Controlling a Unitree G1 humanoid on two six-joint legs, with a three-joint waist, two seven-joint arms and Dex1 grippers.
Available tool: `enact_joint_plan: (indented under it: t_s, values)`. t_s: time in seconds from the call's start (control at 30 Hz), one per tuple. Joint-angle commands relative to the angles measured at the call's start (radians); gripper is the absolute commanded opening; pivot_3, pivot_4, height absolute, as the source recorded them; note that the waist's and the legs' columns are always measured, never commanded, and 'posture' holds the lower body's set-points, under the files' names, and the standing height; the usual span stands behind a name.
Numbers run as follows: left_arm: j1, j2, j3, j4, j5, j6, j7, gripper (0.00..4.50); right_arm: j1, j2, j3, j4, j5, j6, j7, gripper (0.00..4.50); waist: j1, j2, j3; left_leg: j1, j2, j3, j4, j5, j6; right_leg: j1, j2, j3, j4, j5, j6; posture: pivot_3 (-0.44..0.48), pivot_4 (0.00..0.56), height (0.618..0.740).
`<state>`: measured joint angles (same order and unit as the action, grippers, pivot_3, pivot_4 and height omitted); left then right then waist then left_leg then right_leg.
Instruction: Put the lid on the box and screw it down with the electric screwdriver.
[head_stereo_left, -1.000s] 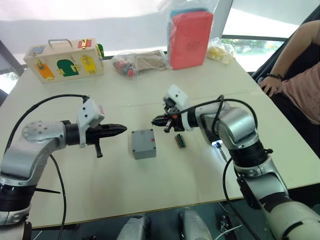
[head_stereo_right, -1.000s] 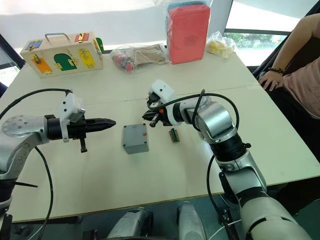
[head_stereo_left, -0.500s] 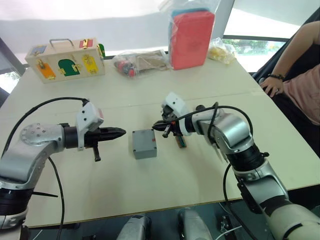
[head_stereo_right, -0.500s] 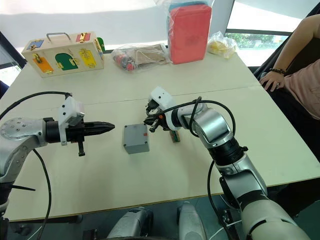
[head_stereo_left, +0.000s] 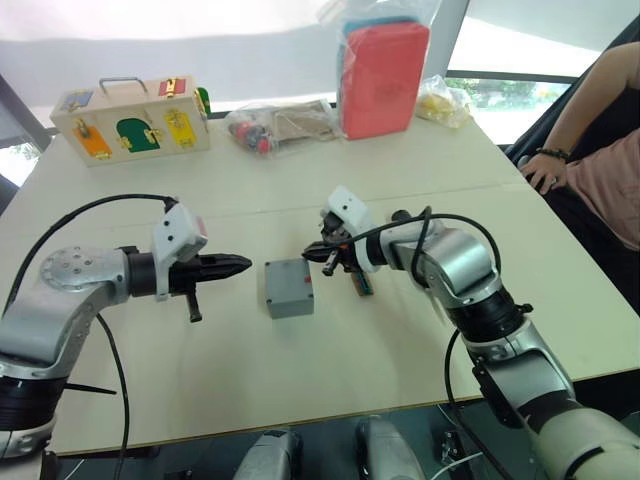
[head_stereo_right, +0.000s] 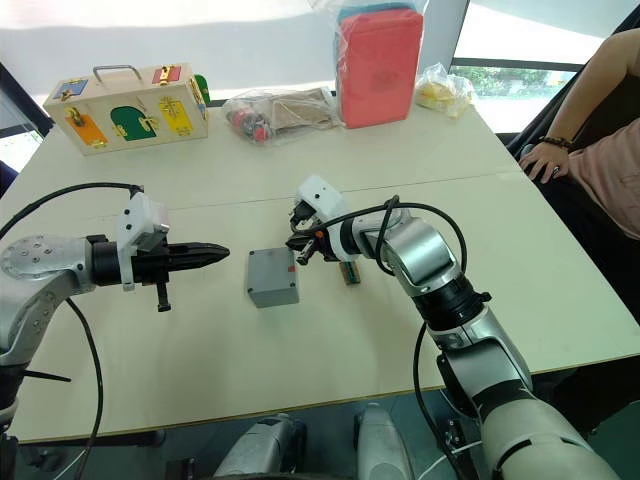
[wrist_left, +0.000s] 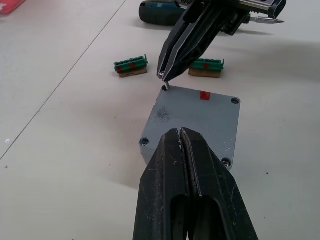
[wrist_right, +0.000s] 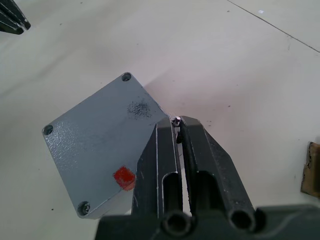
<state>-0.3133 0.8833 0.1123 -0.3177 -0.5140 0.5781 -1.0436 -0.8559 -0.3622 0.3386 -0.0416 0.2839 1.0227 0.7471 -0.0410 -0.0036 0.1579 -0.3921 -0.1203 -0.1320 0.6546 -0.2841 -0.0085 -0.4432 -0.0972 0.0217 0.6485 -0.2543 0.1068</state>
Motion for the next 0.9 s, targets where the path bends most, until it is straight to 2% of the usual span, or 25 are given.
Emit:
enact_joint_plan:
  t_s: [0.03,0.43,0.9]
  values:
    - [-0.009,0.006,0.023,-0.017,-0.01,-0.018,-0.001,0.0,-0.02,0.004,0.006,-0.001,-0.009,-0.023,0.003,0.11,0.0,0.0,0.0,0.0,0.0,0.0,0.0,0.0,0.0,0.0,0.0,0.0,0.0,0.0,0.0,0.0,0.15,0.74]
    - [-0.013,-0.001,0.017,-0.01,-0.008,-0.026,-0.001,0.0,-0.037,0.005,-0.001,0.01,-0.007,-0.031,0.009,0.11,0.0,0.0,0.0,0.0,0.0,0.0,0.0,0.0,0.0,0.0,0.0,0.0,0.0,0.0,0.0,0.0,0.15,0.74]
    - [-0.016,-0.003,0.01,-0.01,-0.008,-0.028,0.002,0.0,0.007,-0.008,0.043,-0.014,-0.013,-0.032,0.009,0.11,0.0,0.0,0.0,0.0,0.0,0.0,0.0,0.0,0.0,0.0,0.0,0.0,0.0,0.0,0.0,0.0,0.15,0.74]
